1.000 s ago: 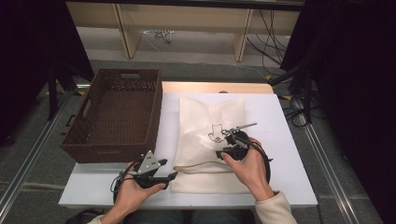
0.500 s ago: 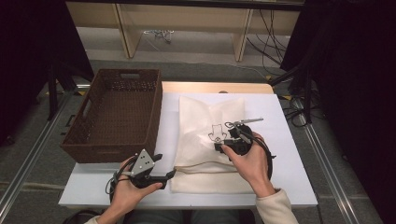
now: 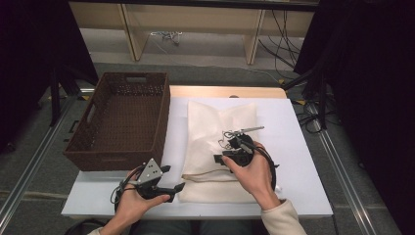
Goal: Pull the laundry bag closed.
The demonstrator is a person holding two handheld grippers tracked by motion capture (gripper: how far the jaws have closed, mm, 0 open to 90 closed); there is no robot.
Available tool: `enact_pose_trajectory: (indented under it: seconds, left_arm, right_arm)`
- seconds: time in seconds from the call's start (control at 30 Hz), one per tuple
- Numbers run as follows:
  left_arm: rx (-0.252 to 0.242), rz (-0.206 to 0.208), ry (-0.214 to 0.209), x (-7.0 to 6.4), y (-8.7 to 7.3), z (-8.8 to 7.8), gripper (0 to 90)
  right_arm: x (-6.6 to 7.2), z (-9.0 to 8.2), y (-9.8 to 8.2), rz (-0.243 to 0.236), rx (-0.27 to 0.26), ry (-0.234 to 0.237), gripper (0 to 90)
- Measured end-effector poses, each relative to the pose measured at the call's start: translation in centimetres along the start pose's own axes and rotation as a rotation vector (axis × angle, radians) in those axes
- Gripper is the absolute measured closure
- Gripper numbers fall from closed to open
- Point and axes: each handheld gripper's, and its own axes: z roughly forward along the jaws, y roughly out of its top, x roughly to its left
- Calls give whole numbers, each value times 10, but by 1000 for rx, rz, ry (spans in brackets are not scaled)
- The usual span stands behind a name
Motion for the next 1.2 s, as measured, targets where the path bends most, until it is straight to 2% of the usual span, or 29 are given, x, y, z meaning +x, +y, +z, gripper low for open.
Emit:
enact_pose_trajectory:
  seconds: [0.03, 0.07, 0.1, 0.13, 0.17, 0.2, 0.23, 0.27, 0.3, 0.33, 0.37, 0.4, 0.43, 0.47, 0.5, 0.53, 0.57, 0.63, 0.67, 0.8, 0.83, 0.87, 0.93, 0.97, 1.07, 1.1, 1.13, 1.17, 1.2]
  left_arm:
    - [12, -11, 5, 0, -2, -1, 208]
    - [16, -1, 2, 2, -2, -1, 210]
    - [22, -4, 2, 2, -3, -1, 211]
    - [25, -34, 2, 0, -4, 0, 213]
    - [15, -23, -7, 0, -4, 0, 216]
    - [15, -23, -7, 0, -4, 0, 218]
    - [17, -46, -10, -2, -4, 1, 218]
    - [34, -22, -10, 1, -3, 0, 225]
    - [35, -45, -21, 0, -4, 1, 229]
    - [35, -45, -21, 0, -4, 1, 238]
    - [44, -50, -17, 1, -4, 1, 244]
    - [42, -41, -31, 2, -4, 3, 248]
    - [33, -29, -31, 2, -4, 4, 251]
    - [39, -25, -31, 2, -4, 4, 252]
    - [51, -43, -30, 0, -4, 4, 254]
    - [55, -42, -41, 0, -5, 5, 254]
    - [53, -24, -40, 0, -5, 6, 255]
    - [65, -53, -48, -2, -6, 7, 255]
    - [70, -22, -44, -1, -5, 6, 254]
    - [70, -37, -44, -2, -6, 7, 251]
    - [69, -37, -45, -2, -7, 7, 250]
    - [66, -18, -47, -1, -7, 6, 248]
    - [75, -24, -54, -1, -6, 6, 246]
    - [64, -32, -58, -2, -7, 6, 246]
    - [76, -38, -51, -2, -7, 5, 244]
    - [75, -3, -58, -1, -7, 5, 242]
    - [75, -3, -58, -1, -7, 5, 240]
    - [81, -37, -59, -2, -8, 5, 240]
    - [82, -14, -47, -1, -9, 5, 240]
  right_arm:
    - [1, 2, 0, -35, -7, 8, 608]
    - [4, 5, 0, -44, 8, 28, 619]
    - [5, 8, 0, -47, 12, 37, 623]
    - [8, 12, -1, -48, 22, 38, 636]
    - [14, 18, -2, -26, 42, 44, 648]
    - [14, 18, -2, -26, 42, 44, 648]
    - [15, 20, -2, -36, 50, 55, 658]
    - [21, 25, -3, -30, 77, 88, 677]
    - [23, 27, -3, -36, 81, 99, 679]
    - [26, 29, -3, -25, 87, 94, 684]
    - [27, 32, -3, -37, 99, 108, 689]
    - [28, 35, -2, -40, 105, 115, 689]
    - [32, 37, -2, -24, 122, 122, 691]
    - [32, 39, -2, -32, 125, 120, 692]
    - [33, 42, -2, -45, 130, 134, 694]
    - [34, 44, -2, -42, 133, 140, 694]
    - [36, 44, -2, -37, 138, 145, 695]
    - [35, 46, -3, -33, 144, 142, 695]
    - [34, 46, -3, -41, 141, 145, 695]
    - [36, 45, -3, -37, 134, 132, 693]
    - [35, 46, -3, -49, 142, 140, 693]
    - [36, 47, -3, -45, 140, 138, 693]
    - [37, 48, -3, -47, 148, 137, 692]
    - [38, 50, -4, -53, 150, 136, 692]
    - [41, 52, -4, -49, 156, 129, 693]
    - [42, 53, -4, -46, 155, 130, 695]
    - [42, 53, -4, -46, 155, 130, 695]
    - [45, 55, -3, -74, 153, 139, 700]
    - [46, 56, -3, -71, 156, 151, 701]
